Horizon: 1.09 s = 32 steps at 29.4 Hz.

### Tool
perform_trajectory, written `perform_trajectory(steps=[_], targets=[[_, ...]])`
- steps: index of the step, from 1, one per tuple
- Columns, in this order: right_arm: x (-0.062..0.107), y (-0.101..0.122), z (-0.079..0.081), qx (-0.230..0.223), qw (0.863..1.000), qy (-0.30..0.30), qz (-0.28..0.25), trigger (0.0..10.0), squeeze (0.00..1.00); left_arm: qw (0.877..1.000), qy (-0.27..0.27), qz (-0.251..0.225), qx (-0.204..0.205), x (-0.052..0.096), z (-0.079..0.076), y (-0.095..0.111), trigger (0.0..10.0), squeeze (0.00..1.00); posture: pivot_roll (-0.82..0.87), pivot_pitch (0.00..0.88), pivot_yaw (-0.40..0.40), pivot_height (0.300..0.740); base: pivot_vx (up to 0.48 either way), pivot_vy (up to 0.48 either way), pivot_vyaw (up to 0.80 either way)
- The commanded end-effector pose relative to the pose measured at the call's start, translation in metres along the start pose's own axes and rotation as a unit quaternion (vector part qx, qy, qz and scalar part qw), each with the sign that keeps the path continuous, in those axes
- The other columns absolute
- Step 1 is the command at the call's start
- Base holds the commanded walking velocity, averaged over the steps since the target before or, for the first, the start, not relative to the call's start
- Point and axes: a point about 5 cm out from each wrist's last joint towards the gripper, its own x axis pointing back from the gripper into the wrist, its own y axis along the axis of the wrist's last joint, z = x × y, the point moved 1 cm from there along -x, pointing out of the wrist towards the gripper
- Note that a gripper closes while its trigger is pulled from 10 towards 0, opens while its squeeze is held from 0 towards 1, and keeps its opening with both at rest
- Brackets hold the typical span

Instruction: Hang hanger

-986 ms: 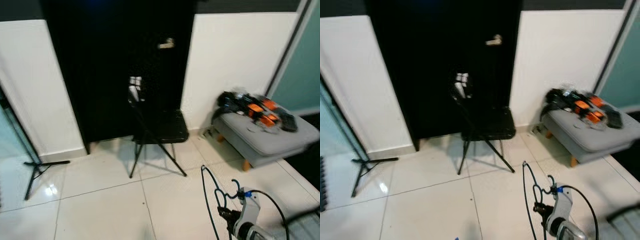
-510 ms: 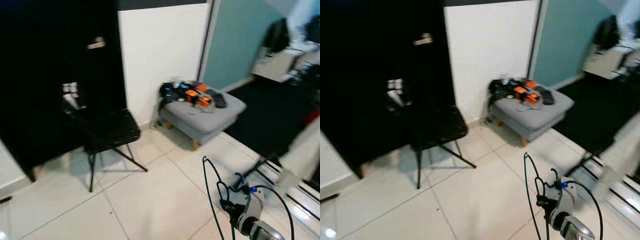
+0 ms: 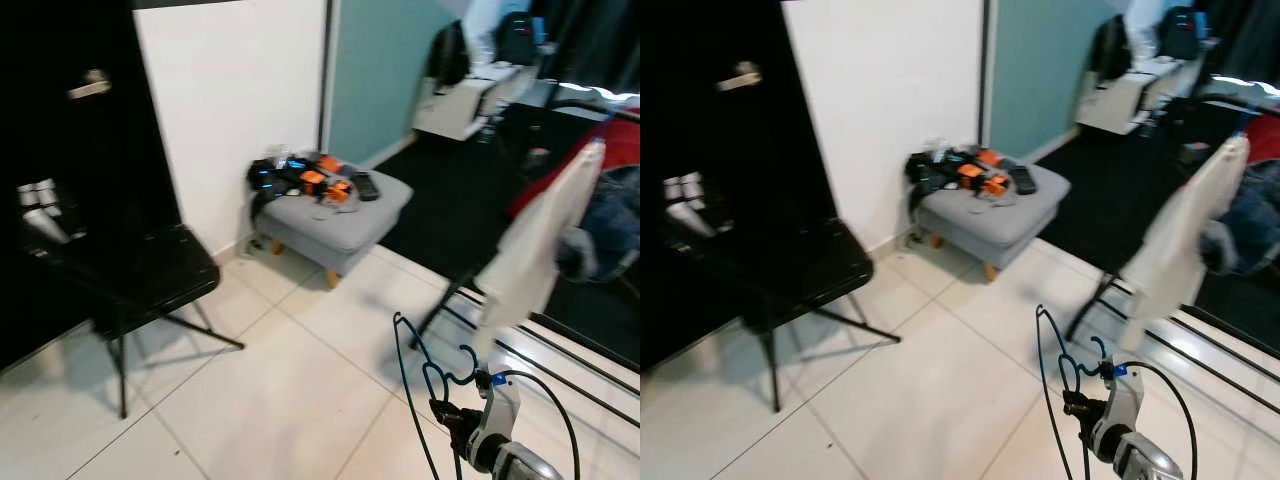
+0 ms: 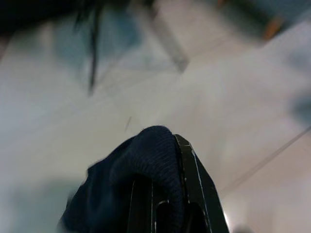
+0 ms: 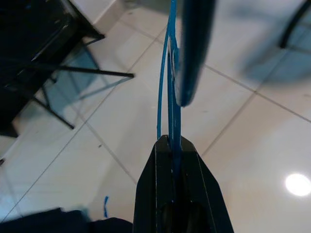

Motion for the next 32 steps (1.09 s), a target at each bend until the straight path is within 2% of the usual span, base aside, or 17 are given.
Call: perform_trajectory(steps=[1,2,3,8,9,11,12,13,15,16,19,24,25,26,29,30,32], targets=[[0.0,-0.002,0.003,0.023,0.999,0.014,0.018,10.0,0.0,0.999,-0.018,-0.028,-0.015,-0.006,-0.003,0.01,10.0,0.0,-0.08,0.0,-0.015,0.74,0.0,0.0,-0.8],[-0.002,0.001,0.006,0.079,0.996,0.028,0.037,10.0,0.0,0.998,-0.04,-0.028,-0.033,-0.013,-0.011,0.014,10.0,0.0,-0.08,0.0,-0.015,0.74,0.0,0.0,-0.8],[-0.004,0.01,0.007,0.098,0.994,0.035,0.034,10.0,0.0,0.997,-0.055,-0.024,-0.041,-0.016,-0.017,0.015,10.0,0.0,-0.09,0.0,-0.012,0.74,0.0,0.0,-0.8],[-0.008,0.032,0.01,0.141,0.988,0.058,0.028,10.0,0.0,0.994,-0.09,-0.03,-0.048,-0.023,-0.033,0.02,10.0,0.0,-0.1,0.0,-0.013,0.74,0.0,0.0,-0.8],[-0.009,0.039,0.012,0.168,0.983,0.068,0.034,10.0,0.0,0.993,-0.094,-0.047,-0.053,-0.043,-0.033,0.039,10.0,0.0,-0.1,0.0,-0.015,0.74,0.0,0.0,-0.8],[-0.011,0.046,0.014,0.2,0.976,0.078,0.041,10.0,0.0,0.991,-0.097,-0.069,-0.059,-0.065,-0.034,0.065,10.0,0.0,-0.1,0.0,-0.015,0.74,0.0,0.0,-0.8],[-0.012,0.058,0.023,0.233,0.966,0.107,0.045,10.0,0.0,0.988,-0.098,-0.101,-0.062,-0.094,-0.039,0.113,10.0,0.0,-0.11,0.0,-0.017,0.74,0.0,0.0,-0.8],[-0.012,0.058,0.023,0.233,0.966,0.107,0.045,10.0,0.0,0.988,-0.098,-0.101,-0.062,-0.094,-0.039,0.113,10.0,0.0,-0.11,0.0,-0.017,0.74,0.0,0.0,-0.8],[-0.011,0.071,0.034,0.272,0.95,0.145,0.052,10.0,0.0,0.984,-0.1,-0.136,-0.062,-0.104,-0.051,0.158,10.0,0.0,-0.11,0.0,-0.021,0.74,0.0,0.0,-0.8],[-0.011,0.071,0.034,0.272,0.95,0.145,0.052,10.0,0.0,0.984,-0.1,-0.136,-0.062,-0.104,-0.051,0.158,10.0,0.0,-0.11,0.0,-0.021,0.74,0.0,0.0,-0.8],[-0.006,0.079,0.049,0.328,0.919,0.207,0.077,10.0,0.0,0.979,-0.099,-0.17,-0.056,-0.101,-0.069,0.191,10.0,0.0,-0.11,0.0,-0.024,0.74,0.0,0.0,-0.8],[0.0,0.083,0.056,0.345,0.903,0.242,0.089,10.0,0.0,0.975,-0.107,-0.189,-0.042,-0.098,-0.082,0.21,10.0,0.0,-0.11,0.0,-0.024,0.74,0.0,0.0,-0.8],[0.004,0.087,0.06,0.351,0.895,0.26,0.09,10.0,0.0,0.971,-0.126,-0.197,-0.041,-0.097,-0.09,0.222,10.0,0.0,-0.11,0.0,-0.022,0.74,0.0,0.0,-0.8],[0.004,0.087,0.06,0.351,0.895,0.26,0.09,10.0,0.0,0.971,-0.126,-0.197,-0.041,-0.097,-0.09,0.222,10.0,0.0,-0.11,0.0,-0.022,0.74,0.0,0.0,-0.8],[0.014,0.102,0.069,0.343,0.888,0.296,0.073,10.0,0.0,0.96,-0.171,-0.208,-0.082,-0.089,-0.103,0.246,10.0,0.0,-0.12,0.0,-0.015,0.74,0.0,0.0,-0.8],[0.014,0.102,0.069,0.343,0.888,0.296,0.073,10.0,0.0,0.96,-0.171,-0.208,-0.082,-0.089,-0.103,0.246,10.0,0.0,-0.12,0.0,-0.015,0.74,0.0,0.0,-0.8],[0.022,0.113,0.075,0.317,0.891,0.319,0.057,10.0,0.0,0.958,-0.163,-0.203,-0.122,-0.086,-0.103,0.257,10.0,0.0,-0.12,0.0,-0.014,0.74,0.0,0.0,-0.25]])
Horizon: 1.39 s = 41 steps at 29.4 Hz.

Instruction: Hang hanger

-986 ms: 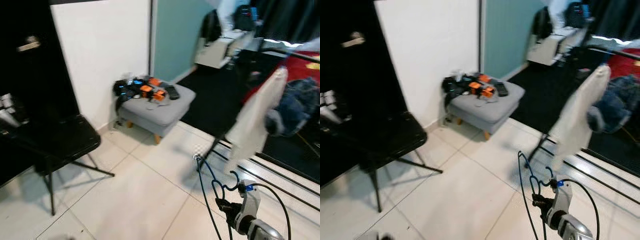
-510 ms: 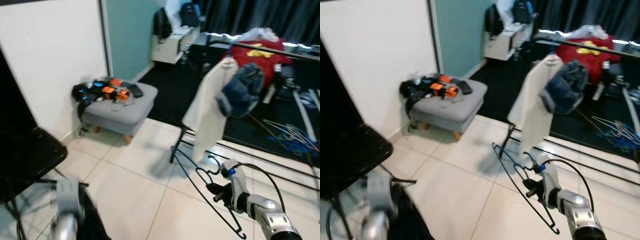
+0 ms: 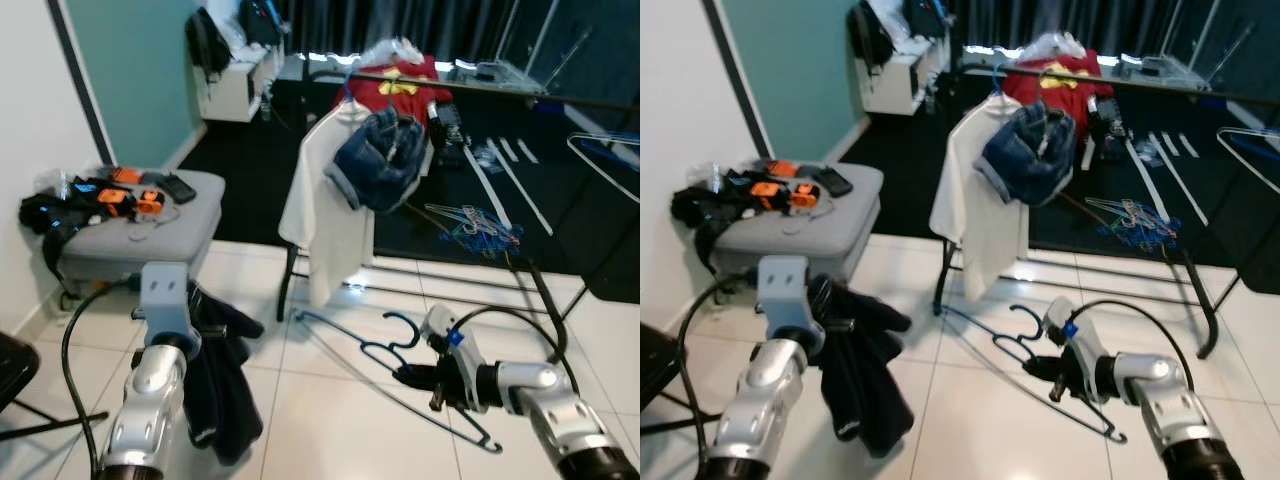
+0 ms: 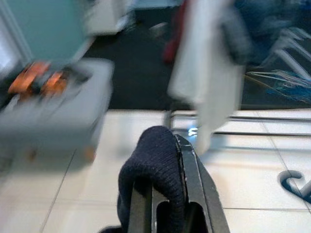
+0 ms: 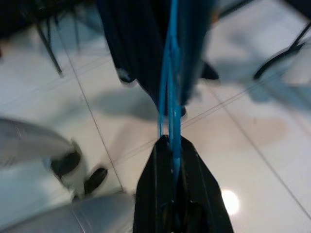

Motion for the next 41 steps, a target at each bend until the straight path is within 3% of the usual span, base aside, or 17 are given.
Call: perform_trajectory(steps=[1,6,9,12,14,16,17,18,20,21,23,24,26,30,33,34,41], targets=[[0.007,0.008,0.001,-0.011,1.0,0.009,-0.02,10.0,0.0,0.999,-0.005,-0.012,-0.031,-0.001,0.0,0.017,10.0,0.0,-0.12,0.0,-0.014,0.74,0.0,0.0,0.0],[0.022,0.021,0.009,-0.003,0.998,0.05,-0.03,10.0,0.0,0.996,0.02,0.0,-0.09,-0.003,0.011,0.029,10.0,0.0,-0.12,0.0,-0.01,0.74,0.0,0.0,0.0],[0.034,0.025,0.012,0.013,0.998,0.063,-0.01,10.0,0.0,0.996,0.038,-0.002,-0.081,-0.005,0.017,0.045,10.0,0.0,-0.12,0.0,-0.008,0.74,0.0,0.0,0.0],[0.036,0.026,0.009,0.014,0.998,0.054,-0.008,10.0,0.0,0.996,0.045,0.009,-0.077,-0.005,0.019,0.046,10.0,0.0,-0.12,0.0,-0.006,0.74,0.0,0.0,0.0],[0.036,0.027,0.004,0.015,0.999,0.033,-0.003,10.0,0.0,0.995,0.076,0.058,-0.021,-0.005,0.025,0.04,10.0,0.0,-0.12,0.0,-0.005,0.74,0.0,0.0,0.0],[0.036,0.027,0.004,0.015,0.999,0.033,-0.003,10.0,0.0,0.995,0.076,0.058,-0.021,-0.005,0.025,0.04,10.0,0.0,-0.12,0.0,-0.005,0.74,0.0,0.0,0.0],[0.036,0.029,0.006,0.014,0.999,0.033,-0.001,10.0,0.0,0.987,0.092,0.112,0.064,-0.004,0.024,0.033,10.0,0.0,-0.12,0.0,-0.003,0.74,0.0,0.0,0.0],[0.036,0.029,0.006,0.014,0.999,0.033,-0.001,10.0,0.0,0.987,0.092,0.112,0.064,-0.004,0.024,0.033,10.0,0.0,-0.12,0.0,-0.003,0.74,0.0,0.0,0.0],[0.035,0.032,0.011,0.013,0.999,0.045,-0.003,10.0,0.0,0.977,0.094,0.142,0.128,-0.003,0.02,0.03,10.0,0.0,-0.12,0.0,-0.002,0.74,0.0,0.0,0.0],[0.035,0.032,0.011,0.013,0.999,0.045,-0.003,10.0,0.0,0.977,0.094,0.142,0.128,-0.003,0.02,0.03,10.0,0.0,-0.12,0.0,-0.002,0.74,0.0,0.0,0.0],[0.032,0.037,0.02,0.017,0.998,0.068,-0.003,10.0,0.0,0.948,0.1,0.185,0.24,-0.004,0.011,0.028,10.0,0.0,-0.11,0.0,-0.002,0.74,0.0,0.0,0.0],[0.032,0.037,0.02,0.017,0.998,0.068,-0.003,10.0,0.0,0.948,0.1,0.185,0.24,-0.004,0.011,0.028,10.0,0.0,-0.11,0.0,-0.002,0.74,0.0,0.0,0.0],[0.029,0.044,0.03,0.021,0.995,0.097,-0.007,10.0,0.0,0.926,0.103,0.198,0.305,-0.006,0.002,0.033,10.0,0.0,-0.11,0.0,-0.003,0.74,0.0,0.0,0.0],[0.029,0.046,0.035,0.027,0.993,0.113,-0.005,10.0,0.0,0.92,0.112,0.195,0.322,-0.008,0.0,0.038,10.0,0.0,-0.11,0.0,-0.002,0.74,0.0,0.0,0.0],[0.03,0.05,0.043,0.042,0.989,0.142,0.013,10.0,0.0,0.901,0.145,0.177,0.368,-0.011,-0.007,0.053,10.0,0.0,-0.11,0.0,-0.002,0.74,0.0,0.0,0.0],[0.03,0.05,0.043,0.042,0.989,0.142,0.013,10.0,0.0,0.901,0.145,0.177,0.368,-0.011,-0.007,0.053,10.0,0.0,-0.11,0.0,-0.002,0.74,0.0,0.0,0.0],[0.032,0.058,0.044,0.048,0.989,0.134,0.029,10.0,0.0,0.871,0.217,0.171,0.406,-0.01,-0.007,0.062,10.0,0.0,-0.12,0.0,-0.003,0.74,0.0,0.0,0.0]])
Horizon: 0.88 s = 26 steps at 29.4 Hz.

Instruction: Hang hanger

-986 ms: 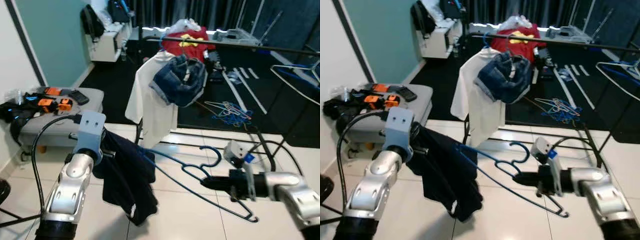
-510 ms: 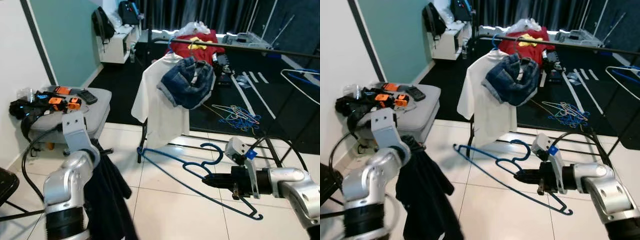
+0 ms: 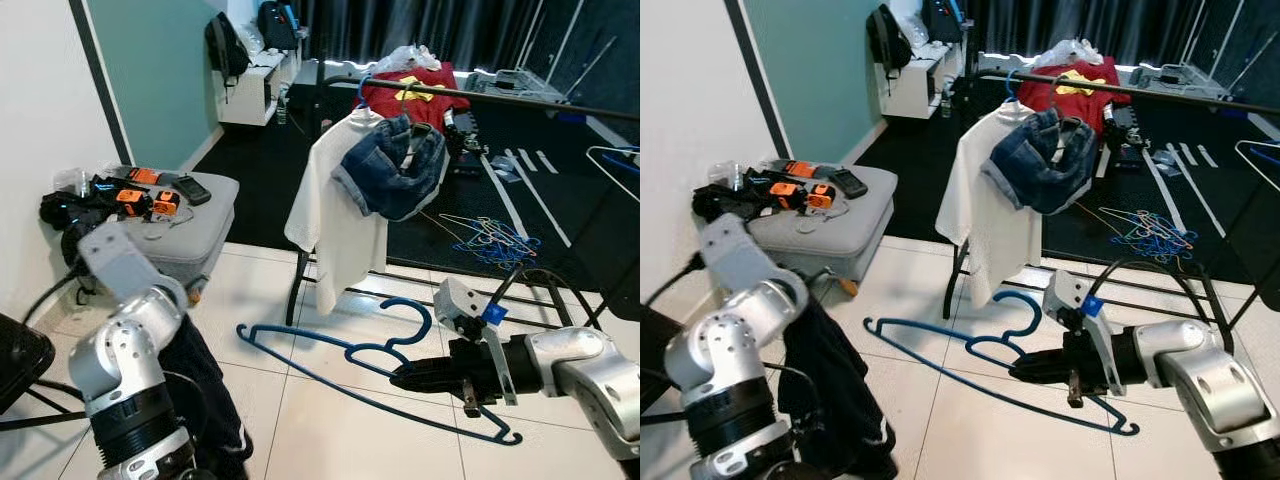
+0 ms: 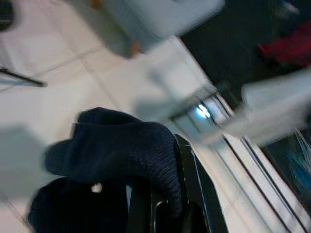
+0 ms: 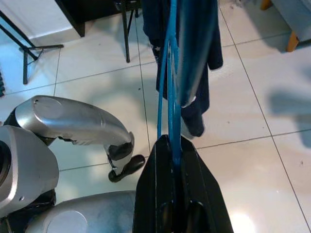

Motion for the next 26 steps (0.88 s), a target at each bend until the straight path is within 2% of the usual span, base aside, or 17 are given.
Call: perform_trajectory(steps=[1,4,6,7,8,10,12,16,20,22,23,26], targets=[[-0.002,0.007,0.003,0.011,1.0,0.006,0.004,10.0,0.0,0.996,-0.055,0.007,0.069,0.023,-0.051,-0.008,10.0,0.0,-0.12,0.0,-0.003,0.74,0.0,0.0,0.0],[-0.002,0.007,0.003,0.011,1.0,0.006,0.004,10.0,0.0,0.996,-0.055,0.007,0.069,0.023,-0.051,-0.008,10.0,0.0,-0.12,0.0,-0.003,0.74,0.0,0.0,0.0],[-0.003,0.009,0.004,0.014,1.0,0.008,0.004,10.0,0.0,0.995,-0.052,0.002,0.083,0.027,-0.056,-0.008,10.0,0.0,-0.11,0.0,-0.004,0.74,0.0,0.0,0.0],[-0.006,0.012,0.007,0.017,1.0,0.018,0.004,10.0,0.0,0.993,-0.062,-0.003,0.1,0.032,-0.065,-0.009,10.0,0.0,-0.11,0.0,-0.003,0.74,0.0,0.0,0.0],[-0.006,0.012,0.007,0.017,1.0,0.018,0.004,10.0,0.0,0.993,-0.062,-0.003,0.1,0.032,-0.065,-0.009,10.0,0.0,-0.11,0.0,-0.003,0.74,0.0,0.0,0.0],[-0.013,0.015,0.012,0.02,0.999,0.04,0.005,10.0,0.0,0.989,-0.098,-0.007,0.115,0.043,-0.083,-0.011,10.0,0.0,-0.11,0.0,-0.001,0.74,0.0,0.0,0.0],[-0.02,0.017,0.015,0.02,0.998,0.051,0.005,10.0,0.0,0.986,-0.118,-0.006,0.12,0.048,-0.092,-0.012,10.0,0.0,-0.11,0.0,0.001,0.74,0.0,0.0,0.0],[-0.032,0.023,0.017,0.02,0.998,0.054,-0.009,10.0,0.0,0.983,-0.14,0.001,0.118,0.052,-0.103,-0.016,10.0,0.0,-0.11,0.0,0.003,0.74,0.0,0.0,0.0],[-0.043,0.029,0.008,0.023,0.999,0.02,-0.021,10.0,0.0,0.984,-0.144,0.008,0.107,0.052,-0.106,-0.021,10.0,0.0,-0.11,0.0,0.007,0.74,0.0,0.0,0.0],[-0.043,0.029,0.008,0.023,0.999,0.02,-0.021,10.0,0.0,0.984,-0.144,0.008,0.107,0.052,-0.106,-0.021,10.0,0.0,-0.11,0.0,0.007,0.74,0.0,0.0,0.0],[-0.046,0.03,0.002,0.022,1.0,-0.002,-0.022,10.0,0.0,0.984,-0.14,0.008,0.106,0.052,-0.105,-0.022,10.0,0.0,-0.11,0.0,0.007,0.74,0.0,0.0,0.0],[-0.05,0.033,-0.003,0.019,0.999,-0.021,-0.029,10.0,0.0,0.984,-0.138,0.009,0.111,0.052,-0.106,-0.022,10.0,0.0,-0.11,0.0,0.008,0.74,0.0,0.0,0.0]])
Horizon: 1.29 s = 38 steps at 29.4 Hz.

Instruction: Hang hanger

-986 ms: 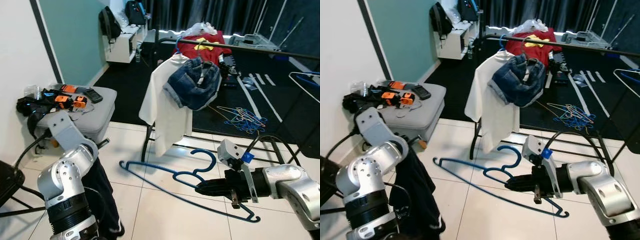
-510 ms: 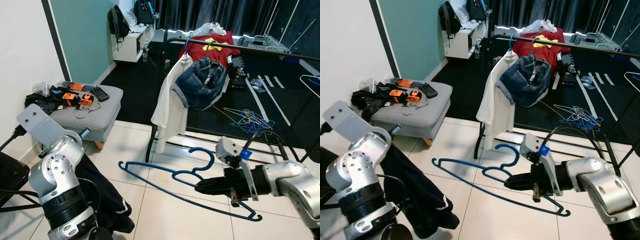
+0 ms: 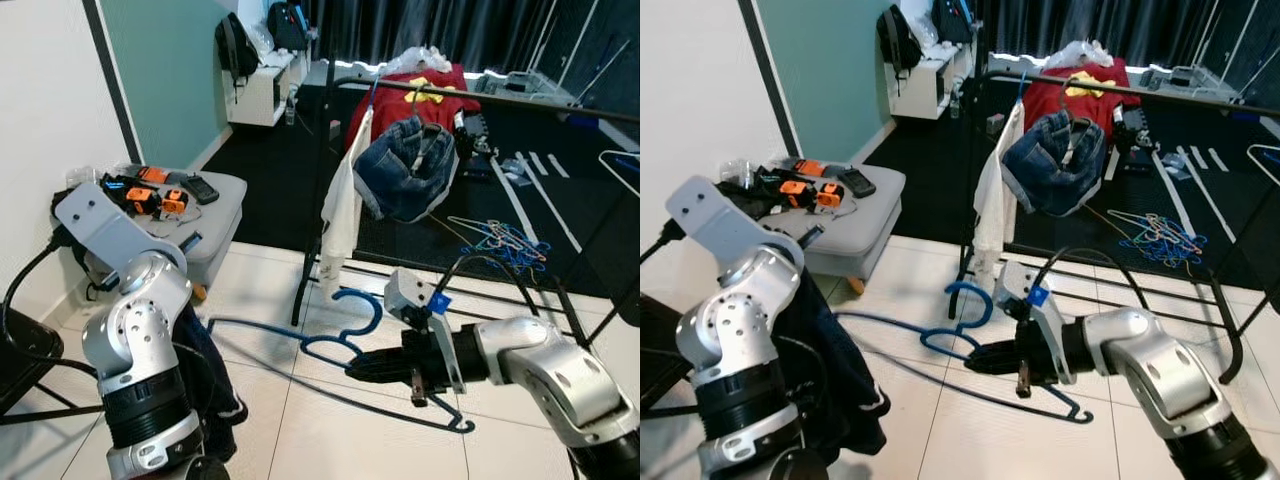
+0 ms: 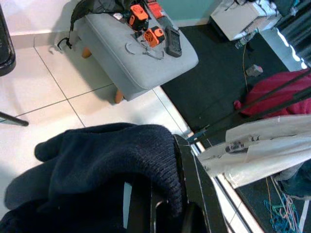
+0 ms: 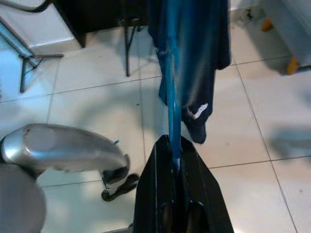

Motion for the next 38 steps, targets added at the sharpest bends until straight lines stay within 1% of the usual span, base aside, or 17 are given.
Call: perform_trajectory(steps=[1,6,7,10,11,12,13,20,25,26,27,29,33,34,36,37,38], targets=[[-0.007,0.008,-0.004,0.003,1.0,-0.017,-0.011,10.0,0.0,0.986,-0.087,0.103,0.096,0.036,-0.067,-0.043,10.0,0.0,-0.1,0.0,0.009,0.74,0.0,0.0,0.0],[-0.013,0.014,-0.004,0.001,1.0,-0.016,-0.024,10.0,0.0,0.986,-0.084,0.103,0.101,0.037,-0.068,-0.043,10.0,0.0,-0.11,0.0,0.01,0.74,0.0,0.0,0.0],[-0.021,0.021,0.0,-0.001,0.999,-0.003,-0.037,10.0,0.0,0.985,-0.084,0.106,0.104,0.038,-0.071,-0.045,10.0,0.0,-0.11,0.0,0.012,0.74,0.0,0.0,0.0],[-0.021,0.021,0.0,-0.001,0.999,-0.003,-0.037,10.0,0.0,0.985,-0.084,0.106,0.104,0.038,-0.071,-0.045,10.0,0.0,-0.11,0.0,0.012,0.74,0.0,0.0,0.0],[-0.029,0.026,0.006,-0.002,0.999,0.022,-0.045,10.0,0.0,0.984,-0.086,0.111,0.105,0.041,-0.073,-0.049,10.0,0.0,-0.1,0.0,0.012,0.74,0.0,0.0,0.0],[-0.029,0.026,0.006,-0.002,0.999,0.022,-0.045,10.0,0.0,0.984,-0.086,0.111,0.105,0.041,-0.073,-0.049,10.0,0.0,-0.1,0.0,0.012,0.74,0.0,0.0,0.0],[-0.035,0.029,0.013,-0.002,0.998,0.046,-0.046,10.0,0.0,0.984,-0.089,0.117,0.103,0.043,-0.076,-0.052,10.0,0.0,-0.1,0.0,0.012,0.74,0.0,0.0,0.0],[-0.043,0.03,0.02,-0.002,0.996,0.075,-0.042,10.0,0.0,0.983,-0.091,0.122,0.104,0.045,-0.078,-0.056,10.0,0.0,-0.1,0.0,0.011,0.74,0.0,0.0,0.0],[-0.042,0.029,0.025,0.001,0.995,0.091,-0.03,10.0,0.0,0.983,-0.089,0.12,0.103,0.045,-0.078,-0.056,10.0,0.0,-0.09,0.0,0.009,0.74,0.0,0.0,0.0],[-0.036,0.025,0.028,-0.001,0.995,0.098,-0.016,10.0,0.0,0.984,-0.087,0.116,0.103,0.045,-0.077,-0.054,10.0,0.0,-0.09,0.0,0.01,0.74,0.0,0.0,0.0],[-0.036,0.025,0.028,-0.001,0.995,0.098,-0.016,10.0,0.0,0.984,-0.087,0.116,0.103,0.045,-0.077,-0.054,10.0,0.0,-0.09,0.0,0.01,0.74,0.0,0.0,0.0],[-0.021,0.014,0.031,-0.004,0.994,0.104,0.017,10.0,0.0,0.985,-0.083,0.11,0.103,0.043,-0.075,-0.052,10.0,0.0,-0.1,0.0,0.012,0.74,0.0,0.0,0.0],[-0.017,0.013,0.031,-0.004,0.995,0.098,0.022,10.0,0.0,0.985,-0.082,0.109,0.104,0.043,-0.075,-0.051,10.0,0.0,-0.1,0.0,0.014,0.74,0.0,0.0,0.0],[-0.017,0.013,0.028,-0.005,0.996,0.082,0.02,10.0,0.0,0.985,-0.082,0.109,0.106,0.043,-0.076,-0.051,10.0,0.0,-0.11,0.0,0.016,0.74,0.0,0.0,0.0],[-0.029,0.023,0.01,-0.012,1.0,0.017,-0.008,10.0,0.0,0.984,-0.085,0.111,0.11,0.045,-0.08,-0.051,10.0,0.0,-0.11,0.0,0.019,0.74,0.0,0.0,0.0],[-0.029,0.023,0.01,-0.012,1.0,0.017,-0.008,10.0,0.0,0.984,-0.085,0.111,0.11,0.045,-0.08,-0.051,10.0,0.0,-0.11,0.0,0.019,0.74,0.0,0.0,0.0],[-0.037,0.03,0.003,-0.015,1.0,-0.009,-0.023,10.0,0.0,0.983,-0.087,0.113,0.112,0.046,-0.081,-0.052,10.0,0.0,-0.11,0.0,0.019,0.74,0.0,0.0,0.0]])
